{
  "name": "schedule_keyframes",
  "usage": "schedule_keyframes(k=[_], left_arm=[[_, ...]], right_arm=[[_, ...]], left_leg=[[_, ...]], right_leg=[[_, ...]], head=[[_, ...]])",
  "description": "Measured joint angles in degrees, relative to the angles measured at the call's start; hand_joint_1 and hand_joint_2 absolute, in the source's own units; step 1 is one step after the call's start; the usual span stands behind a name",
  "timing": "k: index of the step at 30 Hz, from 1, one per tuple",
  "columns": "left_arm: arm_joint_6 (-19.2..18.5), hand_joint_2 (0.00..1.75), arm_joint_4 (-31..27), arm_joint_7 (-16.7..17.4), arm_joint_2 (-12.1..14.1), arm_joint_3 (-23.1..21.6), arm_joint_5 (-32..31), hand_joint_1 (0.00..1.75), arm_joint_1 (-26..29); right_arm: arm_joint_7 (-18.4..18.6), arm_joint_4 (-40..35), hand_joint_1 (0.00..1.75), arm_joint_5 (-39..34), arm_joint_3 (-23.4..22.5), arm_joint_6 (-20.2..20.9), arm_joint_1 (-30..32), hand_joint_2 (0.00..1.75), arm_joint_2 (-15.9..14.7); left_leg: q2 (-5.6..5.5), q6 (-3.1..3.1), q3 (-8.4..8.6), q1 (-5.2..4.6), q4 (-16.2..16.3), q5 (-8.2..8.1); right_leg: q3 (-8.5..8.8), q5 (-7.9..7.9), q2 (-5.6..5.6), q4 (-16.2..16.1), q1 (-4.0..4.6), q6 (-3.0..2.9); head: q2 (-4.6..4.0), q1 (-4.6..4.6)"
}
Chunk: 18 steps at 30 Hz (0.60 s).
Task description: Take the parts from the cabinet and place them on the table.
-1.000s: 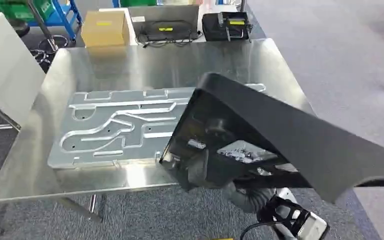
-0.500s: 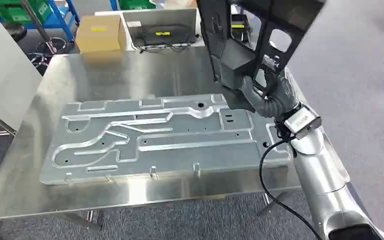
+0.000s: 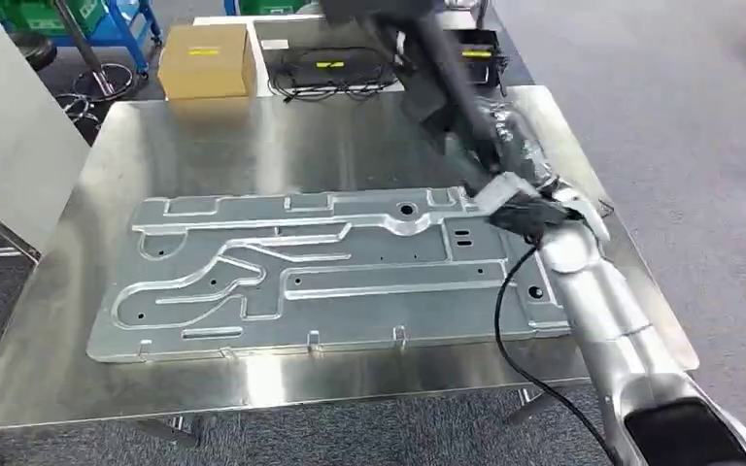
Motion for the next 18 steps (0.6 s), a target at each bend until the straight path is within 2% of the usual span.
schedule_keyframes(k=[3,4,5,6,7,9,10,11,12,14,15,16,17,18], left_arm=[[-0.2,1.75,0.0,-0.2,0.0,0.6,0.0,0.00,-0.2],[-0.3,1.75,0.0,-0.4,0.0,0.9,0.0,0.00,-0.3],[-0.5,1.75,0.0,-0.9,0.0,1.1,-0.1,0.00,-0.3],[-0.7,1.75,0.0,-1.3,0.0,1.2,-0.2,0.00,-0.5],[-0.8,1.75,0.0,-1.5,0.0,1.3,-0.5,0.00,-0.4],[-1.0,1.75,0.0,-1.9,0.0,1.4,-0.7,0.00,-0.4],[-1.0,1.75,0.0,-2.2,0.0,1.6,-0.8,0.00,-0.3],[-1.1,1.75,0.0,-2.3,0.0,1.7,-1.0,0.00,-0.1],[-1.3,1.75,0.0,-2.5,0.0,1.7,-1.2,0.00,0.1],[-1.4,1.75,0.0,-2.7,0.0,2.0,-1.5,0.00,0.2],[-1.4,1.75,0.0,-2.9,0.1,2.1,-1.8,0.00,0.2],[-1.6,1.75,0.0,-3.1,0.1,2.2,-2.0,0.00,0.2],[-1.6,1.75,0.0,-3.2,0.1,2.3,-2.1,0.00,0.2],[-1.7,1.75,0.0,-3.3,0.1,2.3,-2.2,0.00,0.4]], right_arm=[[3.9,10.7,1.75,12.1,5.7,-2.5,-4.0,1.75,2.4],[5.2,13.7,1.75,14.5,7.1,-2.3,-5.3,1.75,3.3],[7.4,18.8,1.75,18.4,9.4,-1.0,-6.6,1.75,5.0],[9.3,23.3,1.75,21.1,11.7,0.5,-8.4,1.75,6.4],[10.8,27.4,1.75,23.3,13.8,1.6,-9.8,1.75,7.5],[13.1,33.4,1.75,26.2,16.9,2.8,-11.3,1.75,9.2],[14.5,36.3,1.75,27.4,18.6,2.8,-11.6,1.75,9.9],[15.5,37.9,1.75,28.4,19.7,2.8,-11.8,1.75,10.4],[16.7,40.1,1.75,29.5,21.1,2.8,-12.2,1.75,10.8],[18.3,43.2,1.75,30.6,23.0,2.2,-13.6,1.75,11.7],[19.2,44.8,1.75,31.1,24.1,1.3,-14.3,1.75,11.9],[19.8,45.8,1.75,31.4,24.7,0.6,-14.8,1.75,11.9],[19.9,46.5,1.75,31.7,25.0,0.1,-15.0,1.75,12.0],[20.2,47.2,0.00,31.8,25.4,-0.3,-15.3,0.00,12.0]], left_leg=[[0.14,-0.98,0.32,0.23,-0.6,0.12],[0.14,-1.42,0.46,-0.09,-0.7,-0.17],[0.12,-1.70,0.41,0.13,0.0,-0.74],[0.11,-1.98,-1.12,0.13,3.1,-2.41],[0.12,-2.16,-3.59,0.24,7.8,-4.65],[0.13,-2.42,-8.62,0.33,16.7,-7.75],[0.13,-2.45,-10.07,0.35,18.7,-7.72],[0.14,-2.45,-10.02,0.38,17.9,-6.46],[0.14,-2.41,-8.47,0.39,13.9,-3.52],[0.15,-2.16,-3.90,0.49,3.8,1.94],[0.06,-1.84,-2.24,0.39,0.6,1.92],[0.05,-1.46,-2.23,0.26,0.2,1.91],[0.08,-1.35,-2.22,0.26,0.2,1.89],[0.07,-1.03,-2.10,0.25,0.2,1.76]], right_leg=[[-0.17,-0.13,0.31,-0.2,0.23,-0.59],[0.24,0.00,0.35,-0.7,-0.36,-0.95],[0.56,0.09,0.18,-1.0,-0.47,-1.24],[0.65,-0.01,0.13,-1.0,-0.47,-1.60],[0.66,-0.07,0.10,-1.0,-0.39,-1.74],[0.75,-0.25,-0.16,-1.0,-0.18,-2.00],[0.83,-0.36,-0.31,-1.0,-0.09,-2.05],[0.95,-0.48,-0.36,-0.9,-0.08,-2.03],[1.09,-0.69,-0.42,-0.8,-0.08,-1.98],[1.32,-1.13,-0.33,-0.4,-0.12,-1.77],[1.16,-1.46,-0.16,0.0,0.23,-1.34],[1.02,-1.48,-0.09,0.0,0.27,-1.14],[1.08,-1.43,-0.12,-0.1,0.26,-0.97],[1.28,-1.45,-0.10,-0.3,0.18,-0.70]], head=[[0.00,-0.02],[0.00,0.00],[0.00,0.00],[0.00,-0.02],[0.00,-0.02],[0.00,-0.02],[0.00,-0.02],[0.00,-0.02],[0.00,-0.02],[0.00,-0.02],[0.00,-0.02],[0.00,0.00],[0.00,0.00],[0.00,0.00]])
